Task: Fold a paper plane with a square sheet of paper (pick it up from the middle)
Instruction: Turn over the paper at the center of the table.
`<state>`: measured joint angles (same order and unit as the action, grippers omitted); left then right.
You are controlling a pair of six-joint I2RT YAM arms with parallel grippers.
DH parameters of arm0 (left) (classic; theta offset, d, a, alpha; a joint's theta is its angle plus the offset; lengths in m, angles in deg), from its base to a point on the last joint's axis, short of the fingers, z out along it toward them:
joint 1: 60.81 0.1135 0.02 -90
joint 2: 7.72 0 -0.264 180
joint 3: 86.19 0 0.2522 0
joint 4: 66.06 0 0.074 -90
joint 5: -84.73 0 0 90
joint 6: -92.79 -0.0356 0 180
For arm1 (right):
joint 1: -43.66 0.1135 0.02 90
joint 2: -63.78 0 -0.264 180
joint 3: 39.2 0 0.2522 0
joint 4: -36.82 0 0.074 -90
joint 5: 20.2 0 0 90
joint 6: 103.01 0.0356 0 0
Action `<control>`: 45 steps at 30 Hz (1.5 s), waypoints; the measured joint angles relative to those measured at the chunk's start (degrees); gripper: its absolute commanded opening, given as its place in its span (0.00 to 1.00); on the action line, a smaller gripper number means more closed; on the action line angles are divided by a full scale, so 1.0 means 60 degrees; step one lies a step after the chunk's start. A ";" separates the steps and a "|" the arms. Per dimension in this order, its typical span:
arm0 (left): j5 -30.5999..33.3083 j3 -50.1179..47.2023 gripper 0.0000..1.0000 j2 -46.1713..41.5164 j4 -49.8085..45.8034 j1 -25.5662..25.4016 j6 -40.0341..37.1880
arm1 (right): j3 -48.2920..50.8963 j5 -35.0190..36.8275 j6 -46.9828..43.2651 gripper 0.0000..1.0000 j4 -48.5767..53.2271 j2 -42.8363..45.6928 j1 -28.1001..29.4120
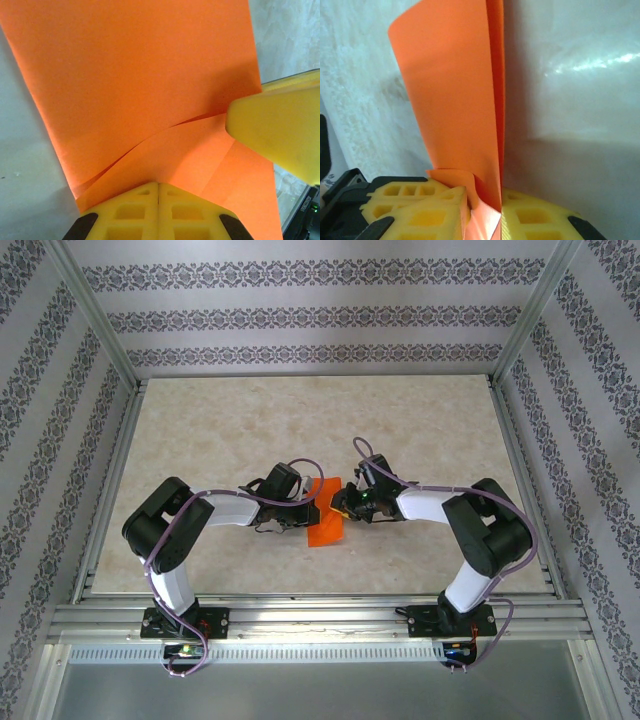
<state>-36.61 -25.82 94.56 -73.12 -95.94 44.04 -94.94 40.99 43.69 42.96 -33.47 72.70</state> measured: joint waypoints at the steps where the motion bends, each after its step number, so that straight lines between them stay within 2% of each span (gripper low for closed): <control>1: 0.0004 -0.0007 0.00 -0.0004 0.0000 0.0000 0.0011 | 0.0040 -0.0047 0.0007 0.21 -0.0131 -0.0040 -0.0015; 10: 0.0004 -0.0124 0.09 -0.0277 -0.0015 0.0000 0.0211 | 0.0455 -0.0517 0.0062 0.06 -0.0998 -0.0160 -0.0197; 13: -0.0033 -0.0124 0.14 -0.0455 -0.0015 0.0004 0.0237 | 0.0528 -0.0634 0.0044 0.01 -0.1173 -0.0157 -0.0255; 15: -0.0025 -0.0135 0.21 -0.0710 -0.0022 0.0004 0.0259 | 0.0528 -0.0656 -0.0022 0.00 -0.1158 -0.0091 -0.0310; 19: 0.0164 -0.0219 0.23 -0.1796 -0.0084 0.0004 0.0237 | 0.0517 -0.0634 -0.0459 0.00 -0.0696 0.0627 -0.0386; 22: 0.0674 -0.0222 0.26 -0.2823 -0.0280 0.0004 0.0033 | 0.0160 -0.0324 -0.1253 0.00 0.0612 0.1461 -0.0441; 25: 0.1373 -0.0306 0.37 -0.3752 -0.0481 0.0004 -0.0237 | -0.0605 0.0503 -0.2295 0.00 0.2280 0.2226 -0.0448; 27: 0.1909 -0.0499 0.51 -0.4339 -0.0576 0.0004 -0.0470 | -0.1209 0.1249 -0.3053 0.00 0.3413 0.2714 -0.0448; 35: 0.3504 -0.1009 0.74 -0.5169 -0.1337 0.0076 -0.1395 | -0.2335 0.4095 -0.5482 0.00 0.6222 0.4011 -0.0441; 38: 0.3960 -0.1217 0.97 -0.5468 -0.1450 0.0120 -0.1588 | -0.2543 0.5118 -0.6105 0.00 0.6878 0.4207 -0.0361; 39: 0.4175 -0.1330 1.00 -0.5621 -0.1457 0.0127 -0.1643 | -0.2659 0.5486 -0.6302 0.00 0.7104 0.4211 -0.0302; 45: 0.5278 -0.1523 1.00 -0.5978 -0.1749 0.0127 -0.1840 | -0.3683 0.7300 -0.7169 0.00 0.8255 0.3840 0.0164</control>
<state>-4.94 -34.96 58.69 -83.61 -95.18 33.01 -117.04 84.79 0.68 92.49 -10.43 73.68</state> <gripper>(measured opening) 0.994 0.049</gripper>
